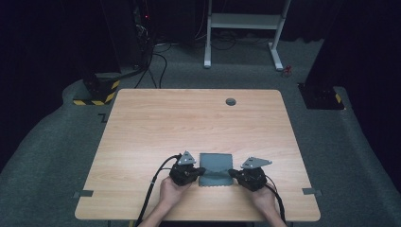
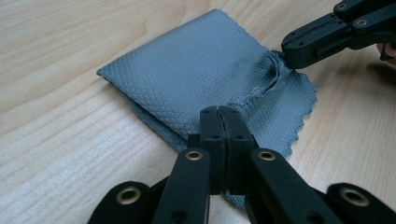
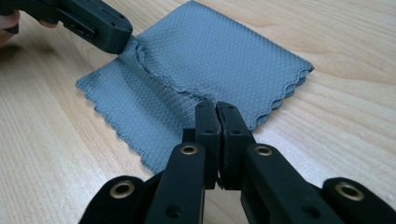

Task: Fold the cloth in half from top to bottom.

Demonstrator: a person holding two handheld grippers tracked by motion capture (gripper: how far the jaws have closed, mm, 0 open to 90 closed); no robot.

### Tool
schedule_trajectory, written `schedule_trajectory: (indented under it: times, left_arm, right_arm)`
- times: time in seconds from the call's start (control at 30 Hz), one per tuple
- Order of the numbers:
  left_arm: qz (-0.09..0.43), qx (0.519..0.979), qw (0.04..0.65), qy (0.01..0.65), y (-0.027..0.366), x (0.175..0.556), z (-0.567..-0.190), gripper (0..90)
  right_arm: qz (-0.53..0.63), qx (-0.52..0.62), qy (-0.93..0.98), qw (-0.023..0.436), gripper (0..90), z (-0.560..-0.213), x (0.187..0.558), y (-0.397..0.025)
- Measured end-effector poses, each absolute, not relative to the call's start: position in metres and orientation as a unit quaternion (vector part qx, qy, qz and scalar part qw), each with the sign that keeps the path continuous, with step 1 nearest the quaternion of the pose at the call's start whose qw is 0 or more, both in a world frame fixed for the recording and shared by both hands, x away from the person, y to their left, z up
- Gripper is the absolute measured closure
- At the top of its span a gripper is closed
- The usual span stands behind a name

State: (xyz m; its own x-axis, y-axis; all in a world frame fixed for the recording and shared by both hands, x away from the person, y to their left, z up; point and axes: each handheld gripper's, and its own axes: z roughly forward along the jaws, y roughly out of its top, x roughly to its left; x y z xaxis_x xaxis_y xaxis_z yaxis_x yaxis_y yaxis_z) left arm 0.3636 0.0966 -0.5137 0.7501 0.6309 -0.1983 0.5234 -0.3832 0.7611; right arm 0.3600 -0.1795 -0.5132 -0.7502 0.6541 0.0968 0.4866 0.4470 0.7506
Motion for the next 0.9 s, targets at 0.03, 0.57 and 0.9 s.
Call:
schedule_trajectory:
  times: [0.03,0.57,0.9]
  left_arm:
    - [0.062,0.83,0.432,0.347,0.097,0.363,-0.514,88.8]
    - [0.065,0.835,0.425,0.342,0.096,0.353,-0.52,88.3]
    - [0.052,0.831,0.431,0.346,0.103,0.347,-0.52,77.3]
  right_arm:
    - [0.402,0.338,0.845,0.104,88.3,-0.514,0.359,-0.179]
    - [0.402,0.331,0.848,0.101,87.4,-0.52,0.349,-0.18]
    - [0.417,0.332,0.841,0.091,78.9,-0.517,0.341,-0.186]
